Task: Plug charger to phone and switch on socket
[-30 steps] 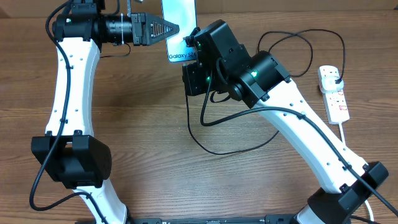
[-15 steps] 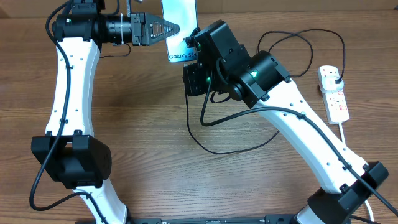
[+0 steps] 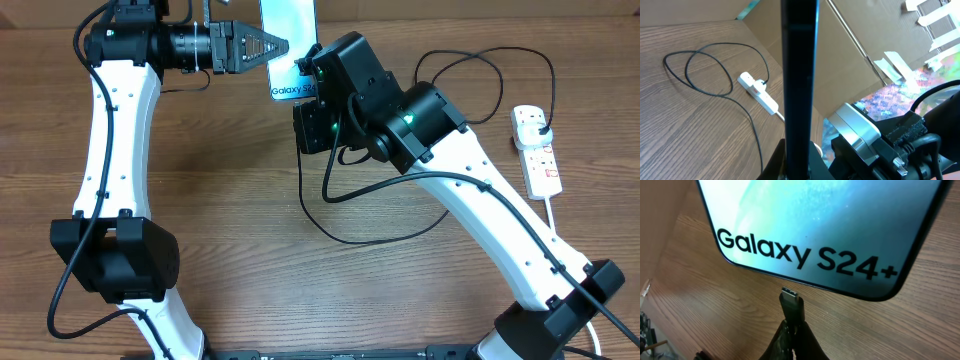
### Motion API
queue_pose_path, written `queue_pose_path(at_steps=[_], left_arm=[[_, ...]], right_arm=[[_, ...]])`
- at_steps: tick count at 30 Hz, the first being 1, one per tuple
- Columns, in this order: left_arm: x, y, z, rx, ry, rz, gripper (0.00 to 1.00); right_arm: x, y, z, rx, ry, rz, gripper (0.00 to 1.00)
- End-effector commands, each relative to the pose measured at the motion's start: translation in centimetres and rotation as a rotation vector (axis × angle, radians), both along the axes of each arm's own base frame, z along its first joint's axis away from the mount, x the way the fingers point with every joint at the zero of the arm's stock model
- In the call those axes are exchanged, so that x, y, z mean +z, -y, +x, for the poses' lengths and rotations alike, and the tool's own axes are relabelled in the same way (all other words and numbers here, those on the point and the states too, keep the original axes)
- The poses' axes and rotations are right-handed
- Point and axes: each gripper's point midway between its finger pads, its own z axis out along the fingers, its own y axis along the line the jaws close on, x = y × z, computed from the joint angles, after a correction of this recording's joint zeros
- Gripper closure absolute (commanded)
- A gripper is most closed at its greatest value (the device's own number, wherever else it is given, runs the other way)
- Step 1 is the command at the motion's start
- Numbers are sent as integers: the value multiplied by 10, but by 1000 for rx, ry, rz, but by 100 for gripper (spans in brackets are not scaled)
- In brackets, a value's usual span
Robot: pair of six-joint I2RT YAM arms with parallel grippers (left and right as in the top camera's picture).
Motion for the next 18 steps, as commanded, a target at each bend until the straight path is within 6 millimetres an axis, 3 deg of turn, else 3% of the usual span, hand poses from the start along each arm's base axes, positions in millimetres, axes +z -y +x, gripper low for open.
queue_pose_path(at_steps=[1,18], left_arm=[[14,2,-8,-36,44,-37,96],[12,7,-7,-40,80,-19,96]], right_arm=[[9,-1,2,-4,24,19,96],[5,6,4,-27,23,-14,96]])
